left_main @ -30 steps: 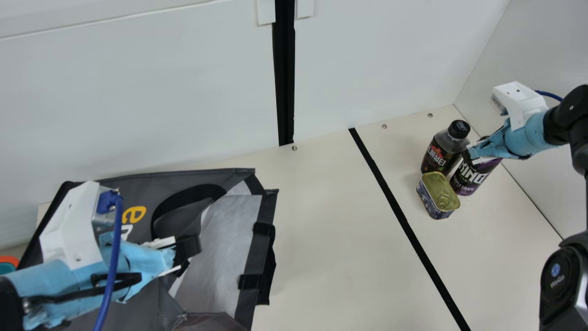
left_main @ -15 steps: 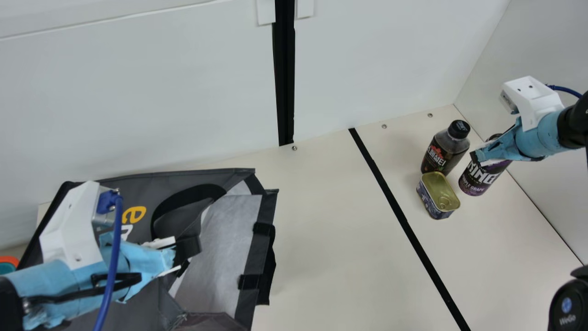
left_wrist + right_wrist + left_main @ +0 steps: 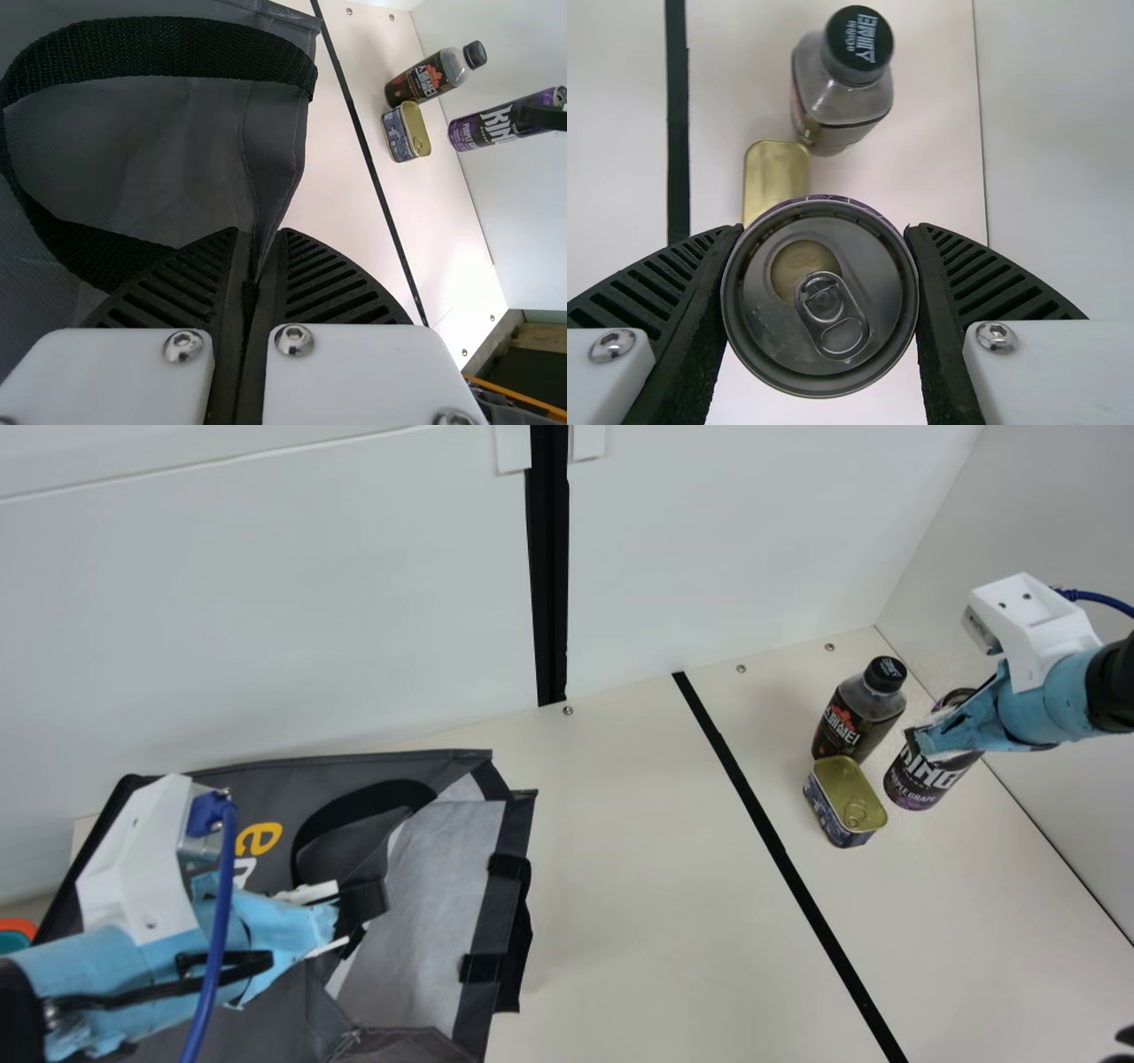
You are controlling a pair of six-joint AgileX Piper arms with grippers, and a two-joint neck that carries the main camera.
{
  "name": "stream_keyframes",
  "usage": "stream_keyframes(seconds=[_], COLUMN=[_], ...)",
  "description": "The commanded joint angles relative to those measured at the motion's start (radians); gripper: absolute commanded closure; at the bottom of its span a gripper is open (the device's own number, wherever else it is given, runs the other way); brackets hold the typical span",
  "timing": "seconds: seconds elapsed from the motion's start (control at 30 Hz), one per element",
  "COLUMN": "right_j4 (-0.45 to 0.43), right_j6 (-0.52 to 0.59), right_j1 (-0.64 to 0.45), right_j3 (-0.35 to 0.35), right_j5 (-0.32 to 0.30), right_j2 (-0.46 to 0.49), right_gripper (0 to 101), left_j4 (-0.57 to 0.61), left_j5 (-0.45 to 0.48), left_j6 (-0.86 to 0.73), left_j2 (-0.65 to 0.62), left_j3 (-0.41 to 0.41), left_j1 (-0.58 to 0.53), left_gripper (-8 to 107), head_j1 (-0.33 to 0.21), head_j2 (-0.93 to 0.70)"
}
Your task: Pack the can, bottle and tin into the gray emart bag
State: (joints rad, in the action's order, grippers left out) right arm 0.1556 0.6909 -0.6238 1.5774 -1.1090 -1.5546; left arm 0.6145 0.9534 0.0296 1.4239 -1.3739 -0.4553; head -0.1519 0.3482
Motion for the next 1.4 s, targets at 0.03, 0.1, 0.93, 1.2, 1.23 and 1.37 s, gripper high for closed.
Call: stream_keyframes(seconds=[0.03, 0.1, 0.93, 1.2, 1.23, 1.37], right_j4=[-0.005, -0.009, -0.082, -0.104, -0.107, -0.114], right_j6=[0.0, -0.003, -0.118, -0.161, -0.166, -0.181], right_j1=[0.013, 0.025, 0.263, 0.347, 0.356, 0.392], right_j3=[-0.014, -0.025, -0.104, -0.109, -0.109, -0.107], right_j5=[-0.003, -0.005, -0.011, -0.01, -0.01, -0.01], right_j2=[0.025, 0.041, 0.152, 0.16, 0.16, 0.161], right_gripper=[101, 101, 101, 101, 101, 101], left_j4=[0.0, 0.0, 0.0, 0.0, 0.0, 0.0], left_j5=[0.0, 0.0, 0.0, 0.0, 0.0, 0.0], left_j6=[0.0, 0.0, 0.0, 0.0, 0.0, 0.0], left_j2=[0.0, 0.0, 0.0, 0.0, 0.0, 0.0], left_j3=[0.0, 0.0, 0.0, 0.0, 0.0, 0.0], left_j1=[0.0, 0.0, 0.0, 0.0, 0.0, 0.0], left_gripper=[89, 89, 89, 89, 89, 89], head_j1=[-0.023, -0.023, -0.023, -0.023, -0.023, -0.023], head_j2=[0.001, 0.001, 0.001, 0.001, 0.001, 0.001])
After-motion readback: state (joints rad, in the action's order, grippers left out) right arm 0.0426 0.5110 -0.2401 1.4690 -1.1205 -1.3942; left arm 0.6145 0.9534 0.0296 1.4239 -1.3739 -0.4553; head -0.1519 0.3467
